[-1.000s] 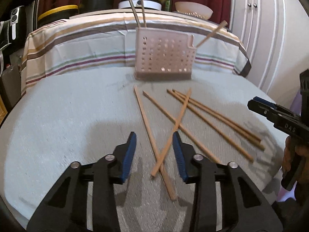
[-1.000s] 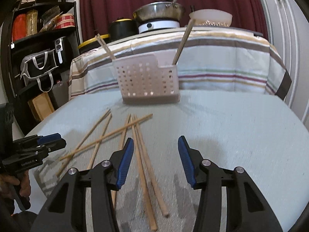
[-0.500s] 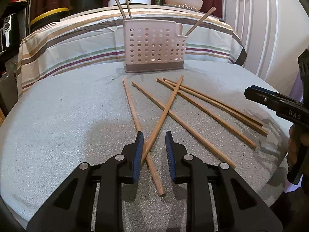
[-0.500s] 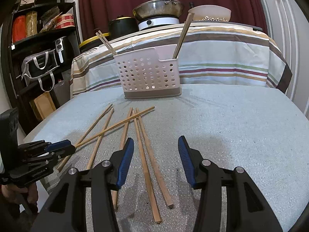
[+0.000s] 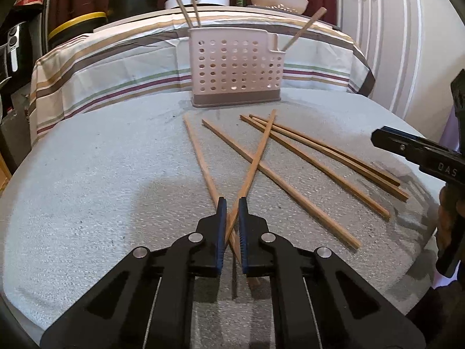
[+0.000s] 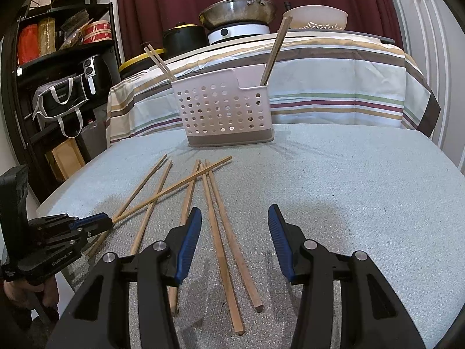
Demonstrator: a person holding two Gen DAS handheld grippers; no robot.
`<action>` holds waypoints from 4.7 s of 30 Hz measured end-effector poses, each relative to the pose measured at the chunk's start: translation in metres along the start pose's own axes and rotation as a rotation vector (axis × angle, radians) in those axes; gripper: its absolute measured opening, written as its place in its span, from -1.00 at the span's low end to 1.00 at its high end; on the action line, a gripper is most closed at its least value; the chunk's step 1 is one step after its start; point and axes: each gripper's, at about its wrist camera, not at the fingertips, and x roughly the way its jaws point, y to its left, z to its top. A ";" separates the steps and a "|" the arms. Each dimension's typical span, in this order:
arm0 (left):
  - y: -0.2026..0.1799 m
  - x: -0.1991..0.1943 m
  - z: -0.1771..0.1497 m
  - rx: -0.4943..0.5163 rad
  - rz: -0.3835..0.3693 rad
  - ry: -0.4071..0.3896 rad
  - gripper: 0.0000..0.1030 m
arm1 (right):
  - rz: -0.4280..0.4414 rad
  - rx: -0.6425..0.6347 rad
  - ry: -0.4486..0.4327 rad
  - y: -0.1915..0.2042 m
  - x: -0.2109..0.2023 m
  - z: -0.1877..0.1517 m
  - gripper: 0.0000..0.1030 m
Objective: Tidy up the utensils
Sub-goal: 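Close the left tool on a single wooden chopstick, then lift the chopstick with the left tool and carry it to the caddy, then lower the chopstick into the pink caddy and open the left tool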
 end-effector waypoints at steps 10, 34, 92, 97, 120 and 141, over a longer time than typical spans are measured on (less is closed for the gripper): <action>-0.011 0.004 0.000 0.054 -0.007 0.004 -0.83 | 0.003 0.004 0.002 0.000 0.000 -0.001 -0.08; -0.026 0.007 -0.001 0.090 0.028 0.020 -0.88 | 0.018 0.024 0.007 -0.005 0.002 -0.003 -0.08; -0.014 -0.013 0.004 0.015 0.051 -0.073 -0.88 | 0.019 -0.081 0.013 -0.005 -0.015 -0.028 -0.86; -0.015 -0.021 0.008 0.013 0.058 -0.106 -0.88 | 0.021 -0.067 -0.022 -0.004 -0.025 -0.018 -0.86; 0.002 -0.076 0.074 -0.008 0.090 -0.283 -0.89 | 0.004 -0.037 -0.096 -0.001 -0.045 0.044 -0.86; 0.032 -0.050 0.149 -0.049 0.040 -0.294 -0.89 | 0.019 -0.072 -0.176 0.003 -0.010 0.130 -0.86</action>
